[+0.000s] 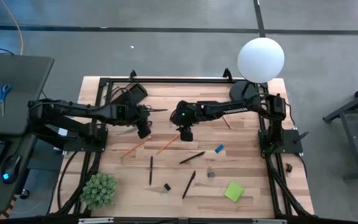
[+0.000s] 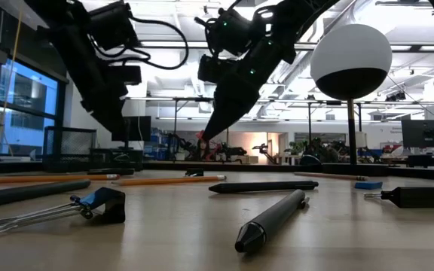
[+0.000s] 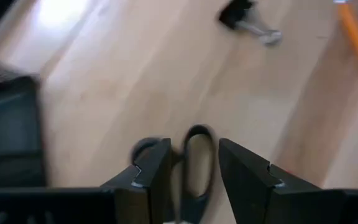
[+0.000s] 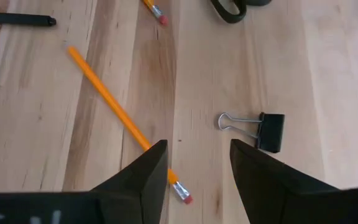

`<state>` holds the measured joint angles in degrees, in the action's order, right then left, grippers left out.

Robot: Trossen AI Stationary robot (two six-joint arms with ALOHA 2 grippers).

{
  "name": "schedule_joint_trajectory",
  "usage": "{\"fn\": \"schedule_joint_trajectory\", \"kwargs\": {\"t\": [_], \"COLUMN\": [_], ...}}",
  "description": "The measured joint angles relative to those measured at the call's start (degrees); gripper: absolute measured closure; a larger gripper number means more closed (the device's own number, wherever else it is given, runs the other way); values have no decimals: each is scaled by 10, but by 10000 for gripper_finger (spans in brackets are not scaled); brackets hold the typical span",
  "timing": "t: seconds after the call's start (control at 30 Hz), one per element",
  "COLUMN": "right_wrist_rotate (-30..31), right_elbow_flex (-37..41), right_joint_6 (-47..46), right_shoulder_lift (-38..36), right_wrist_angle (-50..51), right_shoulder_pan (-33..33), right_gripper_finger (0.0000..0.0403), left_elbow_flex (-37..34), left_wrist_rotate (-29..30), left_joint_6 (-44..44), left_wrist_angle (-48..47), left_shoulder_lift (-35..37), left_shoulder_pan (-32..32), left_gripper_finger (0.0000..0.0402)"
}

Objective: Pick and place office supplies into organizer
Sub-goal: Put the black scissors into the black desk organizer

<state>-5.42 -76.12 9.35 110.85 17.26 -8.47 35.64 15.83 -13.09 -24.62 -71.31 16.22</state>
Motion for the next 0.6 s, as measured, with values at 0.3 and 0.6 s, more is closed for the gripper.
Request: {"fn": "schedule_joint_trajectory", "kwargs": {"t": [0.3, 0.6], "right_wrist_rotate": [-16, -16], "right_elbow_flex": [0, 0], "right_joint_6": [14, 16], "right_shoulder_lift": [0, 0], "right_wrist_angle": [17, 18], "right_shoulder_pan": [0, 0], "right_gripper_finger": [238, 238], "left_elbow_flex": [0, 0], "left_wrist_rotate": [-51, -12], "left_joint_6": [26, 22], "left_wrist_angle": [22, 52], "left_shoulder_lift": [-52, -132], "left_shoulder_pan": [-1, -1], "left_gripper_finger": [316, 318]}}
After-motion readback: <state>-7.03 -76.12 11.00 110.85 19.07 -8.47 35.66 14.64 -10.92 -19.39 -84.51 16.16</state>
